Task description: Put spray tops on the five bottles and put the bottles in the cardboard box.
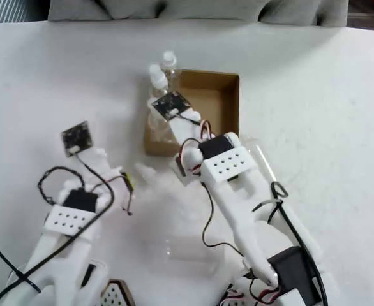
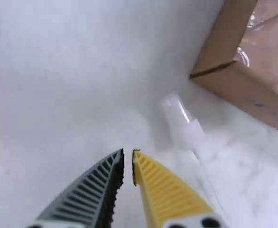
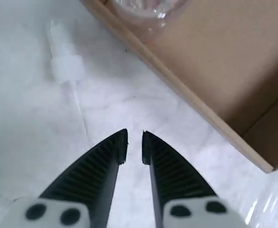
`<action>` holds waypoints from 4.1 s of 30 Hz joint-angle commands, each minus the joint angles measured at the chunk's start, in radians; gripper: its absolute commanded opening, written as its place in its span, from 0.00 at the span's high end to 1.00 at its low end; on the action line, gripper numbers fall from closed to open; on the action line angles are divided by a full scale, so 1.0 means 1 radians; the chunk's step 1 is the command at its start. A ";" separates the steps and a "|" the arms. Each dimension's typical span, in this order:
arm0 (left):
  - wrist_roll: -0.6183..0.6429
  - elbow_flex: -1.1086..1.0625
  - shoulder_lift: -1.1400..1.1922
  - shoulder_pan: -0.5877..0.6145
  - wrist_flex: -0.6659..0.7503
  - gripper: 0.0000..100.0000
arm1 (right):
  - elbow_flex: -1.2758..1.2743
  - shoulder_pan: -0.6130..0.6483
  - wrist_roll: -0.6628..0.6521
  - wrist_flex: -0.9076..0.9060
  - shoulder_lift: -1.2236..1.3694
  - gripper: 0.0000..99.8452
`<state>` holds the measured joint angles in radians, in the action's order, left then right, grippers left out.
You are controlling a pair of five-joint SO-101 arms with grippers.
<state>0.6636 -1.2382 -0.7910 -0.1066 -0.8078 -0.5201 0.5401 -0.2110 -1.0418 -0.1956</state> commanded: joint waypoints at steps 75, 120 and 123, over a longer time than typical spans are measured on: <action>0.226 0.287 0.541 -0.111 0.242 0.94 | 0.005 -0.016 -0.055 0.015 -0.033 0.97; 0.163 0.491 0.636 -0.087 -0.031 0.80 | 0.005 -0.016 -0.066 0.013 -0.033 0.97; 0.161 0.514 0.674 -0.082 -0.015 0.87 | 0.005 -0.018 -0.066 0.013 -0.033 0.97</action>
<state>0.8124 -0.7610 -0.1496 -0.1757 -0.8692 -0.5201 0.5324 -0.2647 -1.0418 -0.1956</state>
